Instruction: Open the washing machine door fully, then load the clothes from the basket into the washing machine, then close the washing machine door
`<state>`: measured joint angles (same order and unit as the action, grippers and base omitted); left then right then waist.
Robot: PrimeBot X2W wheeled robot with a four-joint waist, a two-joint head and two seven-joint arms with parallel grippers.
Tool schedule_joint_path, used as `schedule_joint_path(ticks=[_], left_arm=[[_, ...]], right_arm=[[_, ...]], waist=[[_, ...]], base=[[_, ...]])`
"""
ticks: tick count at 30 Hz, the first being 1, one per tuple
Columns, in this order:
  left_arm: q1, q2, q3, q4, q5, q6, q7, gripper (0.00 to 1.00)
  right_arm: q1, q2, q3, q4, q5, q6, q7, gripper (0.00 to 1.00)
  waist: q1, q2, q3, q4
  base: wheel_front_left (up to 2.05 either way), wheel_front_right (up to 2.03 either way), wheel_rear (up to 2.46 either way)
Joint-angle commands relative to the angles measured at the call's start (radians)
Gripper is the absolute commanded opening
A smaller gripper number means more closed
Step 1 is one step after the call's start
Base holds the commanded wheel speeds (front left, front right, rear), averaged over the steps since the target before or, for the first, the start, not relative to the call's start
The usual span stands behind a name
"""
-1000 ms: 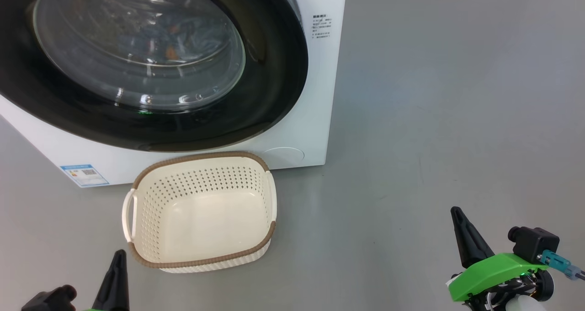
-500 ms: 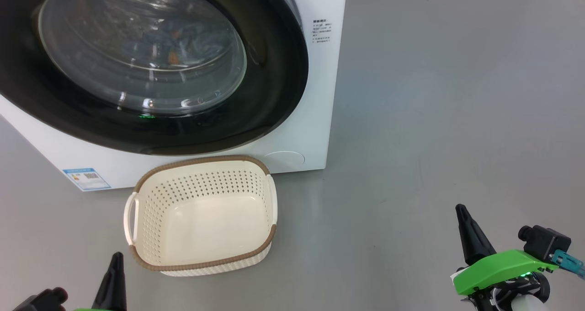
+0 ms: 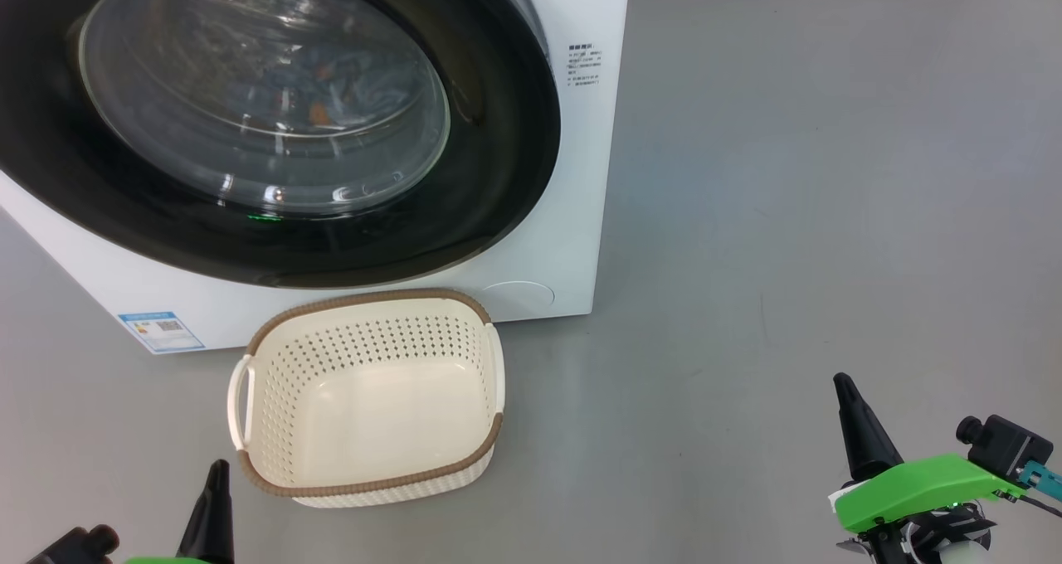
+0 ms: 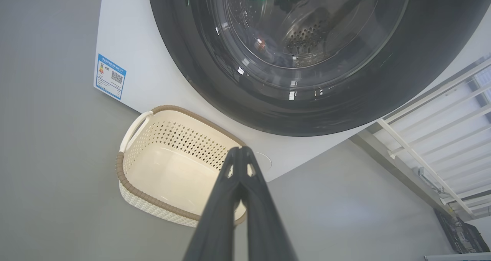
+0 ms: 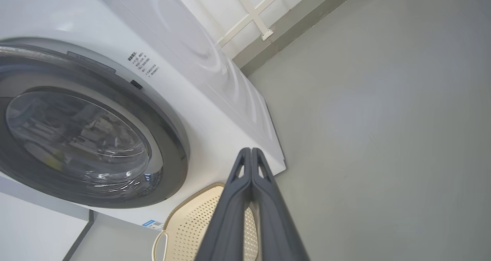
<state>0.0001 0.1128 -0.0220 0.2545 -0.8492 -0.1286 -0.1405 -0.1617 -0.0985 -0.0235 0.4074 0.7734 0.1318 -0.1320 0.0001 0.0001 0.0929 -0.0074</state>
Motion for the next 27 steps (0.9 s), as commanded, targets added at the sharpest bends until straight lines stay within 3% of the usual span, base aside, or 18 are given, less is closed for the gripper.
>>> schedule_joint_path(ticks=[1, 27], left_arm=[[-0.034, 0.015, 0.023, -0.018, -0.027, -0.001, 0.005, 0.00], [-0.057, -0.004, 0.051, -0.016, -0.269, -0.001, 0.079, 0.00]], right_arm=[[-0.005, -0.004, -0.005, -0.032, 0.032, 0.000, 0.007, 0.00], [0.014, 0.013, -0.033, -0.074, 0.291, -0.001, 0.084, 0.00]], waist=[[-0.0001, -0.0001, -0.002, 0.000], [-0.0001, -0.0001, -0.030, 0.003]], base=[[0.00, 0.00, 0.00], [0.00, 0.00, 0.00]])
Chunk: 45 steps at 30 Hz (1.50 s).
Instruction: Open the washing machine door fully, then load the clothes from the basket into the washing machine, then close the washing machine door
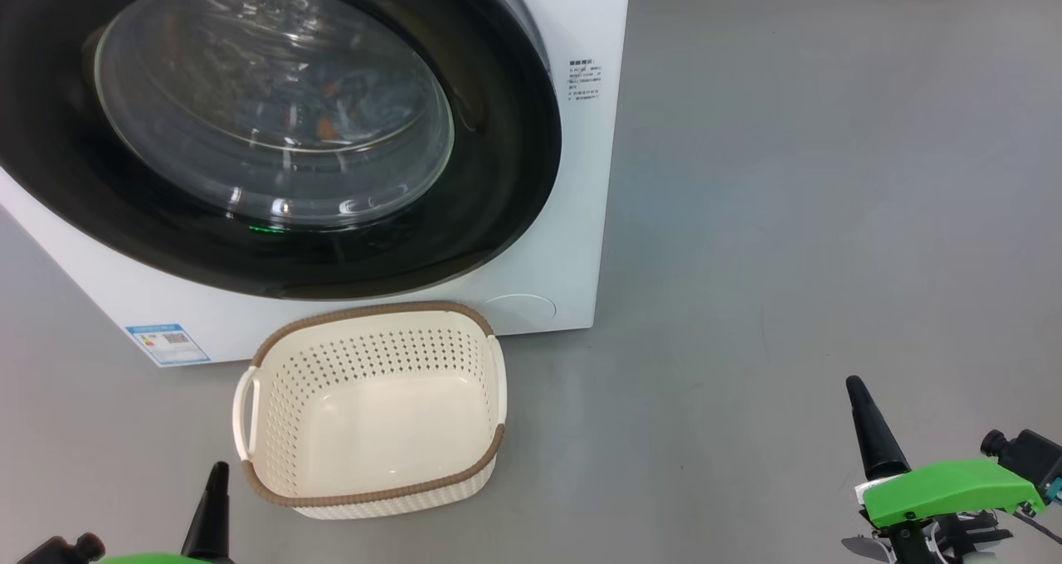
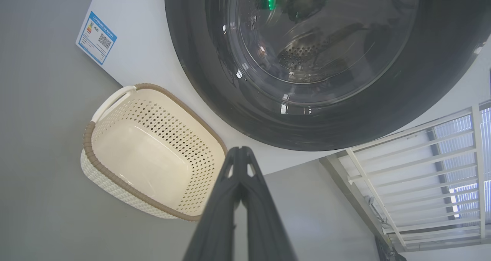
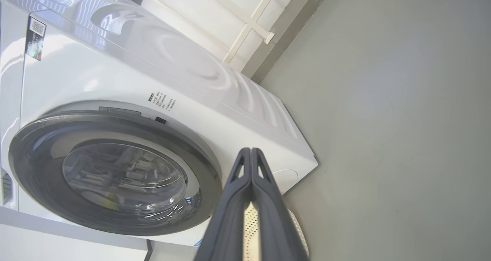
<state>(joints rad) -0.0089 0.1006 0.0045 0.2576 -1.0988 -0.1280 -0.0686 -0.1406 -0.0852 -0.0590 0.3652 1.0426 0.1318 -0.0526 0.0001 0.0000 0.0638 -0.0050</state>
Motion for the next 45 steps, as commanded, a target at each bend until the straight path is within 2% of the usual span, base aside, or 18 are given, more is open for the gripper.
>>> schedule_joint_path(ticks=[1, 45], left_arm=[[-0.049, 0.007, 0.026, -0.019, -0.029, -0.002, 0.010, 0.00], [-0.088, -0.029, 0.080, -0.014, -0.424, -0.003, 0.137, 0.00]], right_arm=[[-0.006, 0.000, 0.002, -0.033, 0.031, -0.001, 0.008, 0.00], [0.025, 0.028, -0.044, -0.103, 0.458, -0.001, 0.135, 0.00]], waist=[[-0.0001, 0.0000, -0.002, 0.000], [-0.0001, 0.0000, -0.049, 0.004]], base=[[0.00, 0.00, 0.00], [0.00, 0.00, 0.00]])
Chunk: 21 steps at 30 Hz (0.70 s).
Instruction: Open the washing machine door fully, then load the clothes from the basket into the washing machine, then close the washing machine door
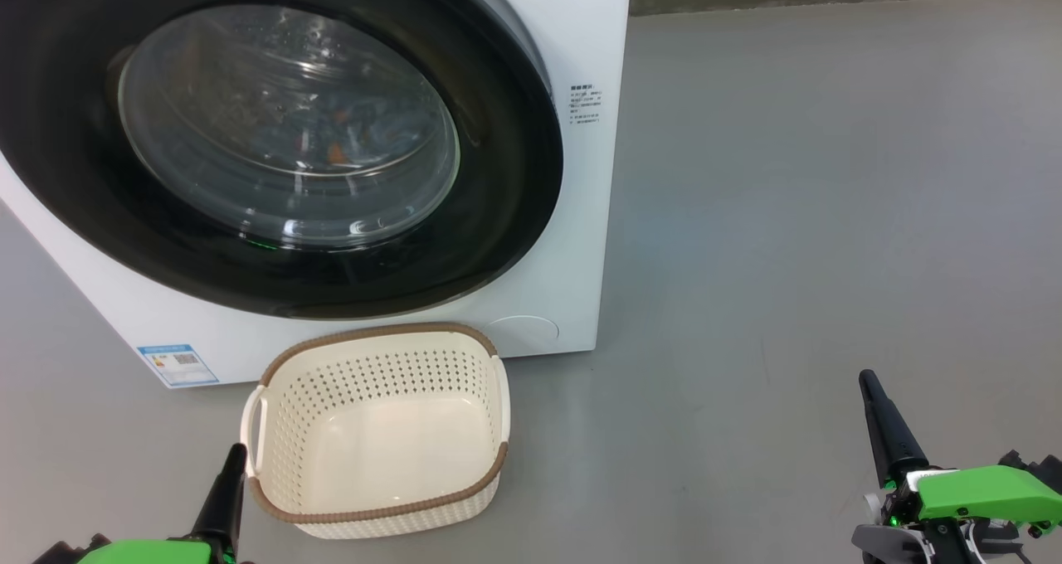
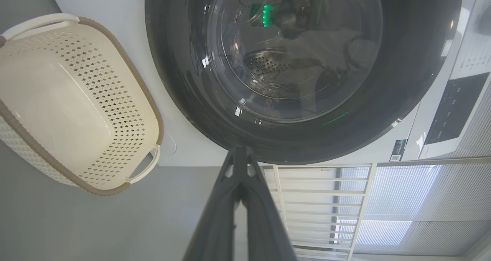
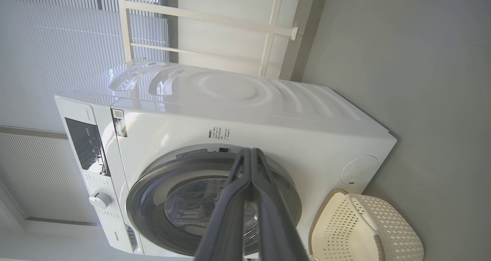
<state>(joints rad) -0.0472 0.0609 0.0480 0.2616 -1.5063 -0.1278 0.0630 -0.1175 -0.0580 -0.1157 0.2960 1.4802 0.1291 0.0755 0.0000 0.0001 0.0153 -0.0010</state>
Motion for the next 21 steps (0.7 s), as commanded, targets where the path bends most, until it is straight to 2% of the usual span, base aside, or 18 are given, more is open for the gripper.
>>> schedule_joint_path(ticks=[1, 11, 21], left_arm=[[-0.051, 0.009, 0.038, -0.018, -0.025, -0.003, 0.008, 0.00], [-0.060, 0.001, 0.050, -0.017, -0.115, -0.003, 0.038, 0.00], [-0.060, -0.001, 0.052, -0.017, -0.113, -0.003, 0.040, 0.00]], right_arm=[[0.002, 0.001, 0.011, -0.035, 0.030, 0.002, 0.010, 0.00], [0.009, 0.008, 0.001, -0.051, 0.128, 0.002, 0.039, 0.00], [0.010, 0.008, 0.001, -0.051, 0.128, 0.002, 0.038, 0.00]], waist=[[0.0000, -0.0001, -0.002, 0.000], [0.0000, -0.0001, -0.012, 0.001], [0.0000, -0.0001, -0.012, 0.001]], base=[[0.00, 0.00, 0.00], [0.00, 0.00, 0.00], [0.00, 0.00, 0.00]])
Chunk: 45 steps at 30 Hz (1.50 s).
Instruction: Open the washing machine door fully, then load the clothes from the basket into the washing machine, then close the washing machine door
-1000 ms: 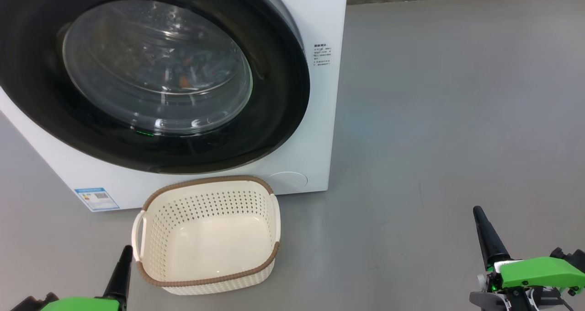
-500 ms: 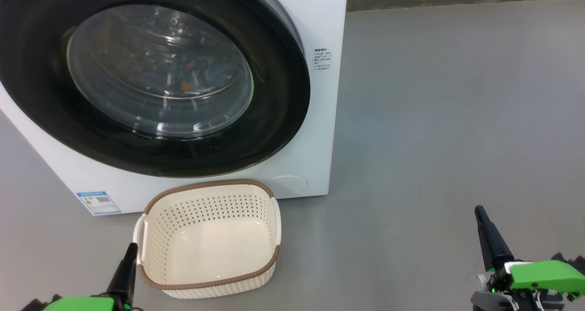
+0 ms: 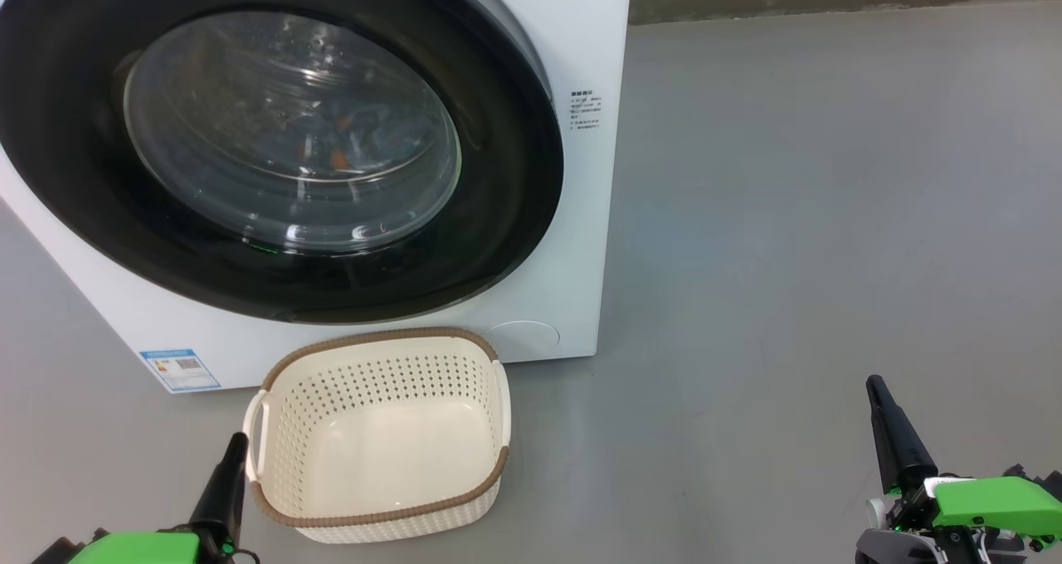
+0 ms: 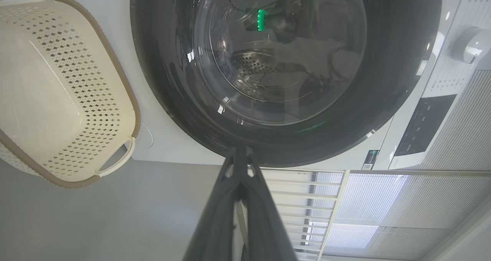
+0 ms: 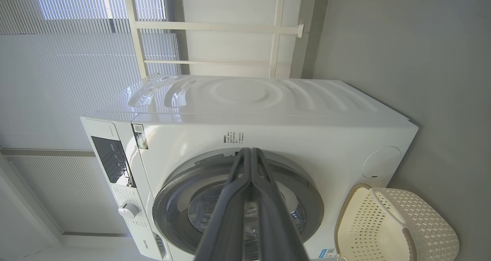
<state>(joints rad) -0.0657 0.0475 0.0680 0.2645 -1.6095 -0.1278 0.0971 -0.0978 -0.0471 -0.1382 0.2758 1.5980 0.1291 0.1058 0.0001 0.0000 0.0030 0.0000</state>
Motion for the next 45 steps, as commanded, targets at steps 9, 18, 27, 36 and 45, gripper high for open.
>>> schedule_joint_path(ticks=[9, 18, 27, 36, 45], left_arm=[[-0.041, 0.012, 0.034, -0.020, -0.009, -0.003, 0.007, 0.00], [-0.041, 0.011, 0.036, -0.020, -0.007, -0.003, 0.008, 0.00], [-0.042, 0.010, 0.037, -0.020, -0.006, -0.003, 0.009, 0.00], [-0.042, 0.009, 0.038, -0.020, -0.005, -0.003, 0.010, 0.00], [-0.042, 0.008, 0.039, -0.019, -0.004, -0.003, 0.011, 0.00]], right_arm=[[-0.010, -0.003, 0.024, -0.031, 0.010, 0.002, 0.008, 0.00], [-0.010, -0.003, 0.024, -0.031, 0.010, 0.002, 0.008, 0.00], [-0.010, -0.003, 0.024, -0.031, 0.010, 0.002, 0.008, 0.00], [-0.010, -0.003, 0.024, -0.031, 0.010, 0.002, 0.008, 0.00], [-0.010, -0.003, 0.024, -0.031, 0.010, 0.002, 0.008, 0.00]], waist=[[-0.0001, 0.0000, 0.000, 0.000], [-0.0001, 0.0000, 0.000, 0.000], [-0.0001, 0.0000, 0.000, 0.000], [-0.0001, 0.0000, 0.000, 0.000], [-0.0001, 0.0000, 0.000, 0.000]], base=[[0.00, 0.00, 0.00], [0.00, 0.00, 0.00], [0.00, 0.00, 0.00], [0.00, 0.00, 0.00], [0.00, 0.00, 0.00]])
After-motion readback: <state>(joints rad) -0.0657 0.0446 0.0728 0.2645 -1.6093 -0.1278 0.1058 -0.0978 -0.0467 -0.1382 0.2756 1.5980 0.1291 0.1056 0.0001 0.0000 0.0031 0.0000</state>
